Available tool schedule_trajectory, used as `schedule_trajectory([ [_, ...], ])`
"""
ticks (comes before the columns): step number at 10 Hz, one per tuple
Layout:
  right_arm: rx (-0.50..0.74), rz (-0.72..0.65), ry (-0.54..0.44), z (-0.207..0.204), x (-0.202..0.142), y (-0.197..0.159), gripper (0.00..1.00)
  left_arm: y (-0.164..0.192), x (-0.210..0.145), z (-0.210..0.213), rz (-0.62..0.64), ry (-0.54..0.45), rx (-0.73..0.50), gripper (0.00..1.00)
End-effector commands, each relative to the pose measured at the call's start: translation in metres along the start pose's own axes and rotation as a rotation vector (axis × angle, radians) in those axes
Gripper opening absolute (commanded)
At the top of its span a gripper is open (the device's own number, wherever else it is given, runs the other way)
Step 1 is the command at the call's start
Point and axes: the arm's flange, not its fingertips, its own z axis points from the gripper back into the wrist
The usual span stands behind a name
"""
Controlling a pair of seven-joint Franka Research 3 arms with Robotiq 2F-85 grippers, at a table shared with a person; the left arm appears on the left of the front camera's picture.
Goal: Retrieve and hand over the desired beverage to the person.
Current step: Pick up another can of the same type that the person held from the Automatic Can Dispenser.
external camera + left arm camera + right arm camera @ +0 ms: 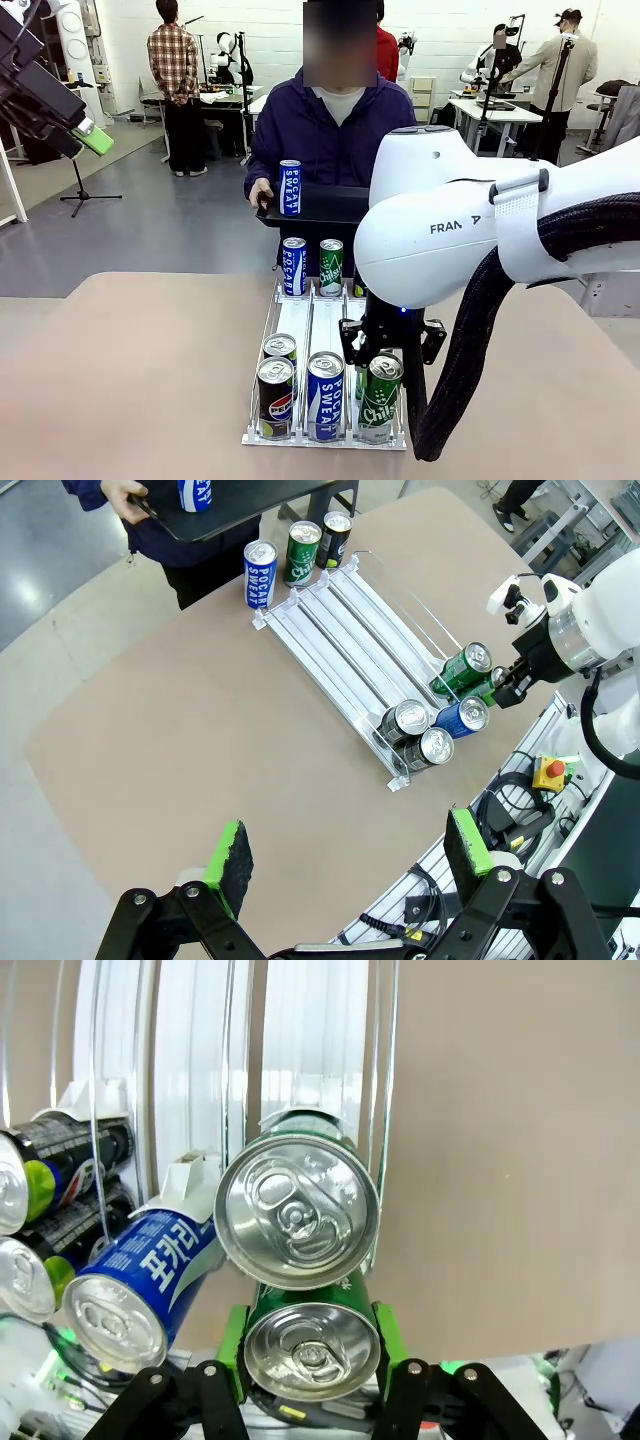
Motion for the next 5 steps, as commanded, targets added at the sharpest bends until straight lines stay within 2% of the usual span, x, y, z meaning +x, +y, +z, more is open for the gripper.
schedule_trajectory([
  [1,0.01,-0.007,0.042,0.028,-0.016,0.002,0.04,0.0,-0.001,0.001,0.013,0.0,-0.003,1.0],
  [3,0.024,0.005,0.027,0.079,-0.036,0.006,0.04,0.0,-0.001,0.001,0.013,0.0,-0.003,1.0],
  [5,0.043,-0.028,-0.048,0.133,-0.054,0.007,0.04,0.0,-0.001,0.001,0.013,0.0,-0.003,1.0],
])
